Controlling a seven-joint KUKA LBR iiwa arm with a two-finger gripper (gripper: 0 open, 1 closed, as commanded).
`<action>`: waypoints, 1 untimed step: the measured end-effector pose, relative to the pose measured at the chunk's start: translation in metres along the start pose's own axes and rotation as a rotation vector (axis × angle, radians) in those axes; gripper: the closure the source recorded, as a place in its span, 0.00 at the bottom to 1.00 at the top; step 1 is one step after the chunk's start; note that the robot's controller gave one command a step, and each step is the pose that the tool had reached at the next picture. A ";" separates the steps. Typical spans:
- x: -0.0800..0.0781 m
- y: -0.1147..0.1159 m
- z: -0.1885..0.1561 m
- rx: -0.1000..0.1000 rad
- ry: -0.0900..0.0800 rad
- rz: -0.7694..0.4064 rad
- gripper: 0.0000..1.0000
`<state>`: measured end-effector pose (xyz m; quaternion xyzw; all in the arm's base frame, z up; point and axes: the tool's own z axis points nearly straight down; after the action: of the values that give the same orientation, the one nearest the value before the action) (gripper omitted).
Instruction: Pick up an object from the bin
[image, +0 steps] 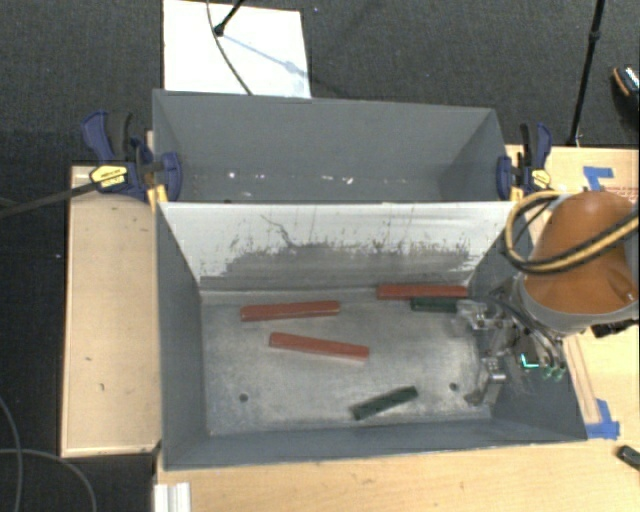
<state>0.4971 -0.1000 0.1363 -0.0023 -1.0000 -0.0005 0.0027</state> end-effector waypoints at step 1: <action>0.017 0.068 0.065 0.002 -0.016 -0.164 0.00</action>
Offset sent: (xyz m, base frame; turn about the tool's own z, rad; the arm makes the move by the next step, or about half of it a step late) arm -0.0206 0.0667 -0.0663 -0.1566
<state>0.4796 -0.0316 0.0710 0.0797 -0.9968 0.0001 -0.0053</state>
